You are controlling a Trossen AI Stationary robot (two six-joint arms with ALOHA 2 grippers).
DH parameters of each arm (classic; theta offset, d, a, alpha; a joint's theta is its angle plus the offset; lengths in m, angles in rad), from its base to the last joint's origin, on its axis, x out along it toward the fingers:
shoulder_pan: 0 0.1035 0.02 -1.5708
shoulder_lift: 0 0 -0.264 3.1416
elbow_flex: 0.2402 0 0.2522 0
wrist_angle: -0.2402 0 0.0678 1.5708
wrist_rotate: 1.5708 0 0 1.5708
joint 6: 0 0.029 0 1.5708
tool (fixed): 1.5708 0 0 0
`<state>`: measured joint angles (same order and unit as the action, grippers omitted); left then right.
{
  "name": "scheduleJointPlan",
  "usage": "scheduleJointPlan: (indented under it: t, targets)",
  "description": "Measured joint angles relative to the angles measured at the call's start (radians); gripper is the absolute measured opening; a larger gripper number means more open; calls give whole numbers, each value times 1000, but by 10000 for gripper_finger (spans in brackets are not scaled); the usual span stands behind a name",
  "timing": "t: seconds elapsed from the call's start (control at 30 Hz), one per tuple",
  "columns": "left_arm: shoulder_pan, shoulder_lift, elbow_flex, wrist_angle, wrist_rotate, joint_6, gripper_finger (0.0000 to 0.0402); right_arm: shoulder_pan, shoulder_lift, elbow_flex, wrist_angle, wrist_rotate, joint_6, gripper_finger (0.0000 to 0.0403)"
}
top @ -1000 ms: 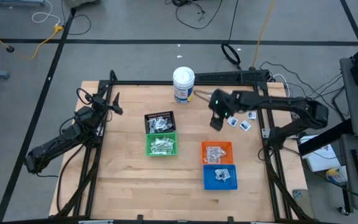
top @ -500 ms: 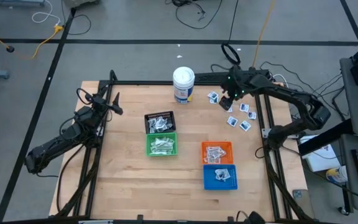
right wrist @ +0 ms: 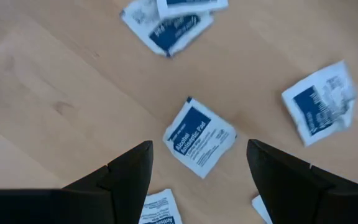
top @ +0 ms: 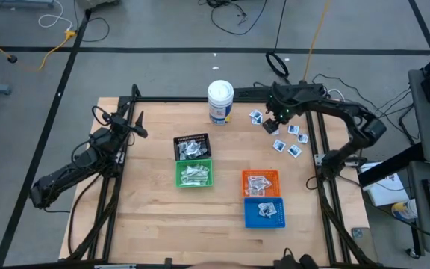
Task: Pick & Place First Aid Supplies
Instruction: Put the blue pad into the blue bin
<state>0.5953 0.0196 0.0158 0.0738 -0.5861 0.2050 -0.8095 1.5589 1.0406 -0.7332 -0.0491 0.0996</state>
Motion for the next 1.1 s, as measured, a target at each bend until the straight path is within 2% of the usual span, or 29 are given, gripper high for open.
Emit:
scheduleJointPlan:
  t: [0.43, 0.57, 0.87, 0.93, 1.1]
  targets:
    - [0, 0, 0, 0, 0, 0, 306, 6, 133, -38, 38, -1, 9, 245]
    - [0, 0, 0, 0, 0, 0, 306, 15, 147, -37, 40, 9, 7, 196]
    - [0, 0, 0, 0, 0, 0, 305, 32, 151, -34, 45, -6, 1, 20]
    - [0, 0, 0, 0, 0, 0, 306, 33, 147, -28, 33, -8, 11, 7]
    - [0, 0, 0, 0, 0, 0, 305, 33, 118, 33, -34, -7, 20, 10]
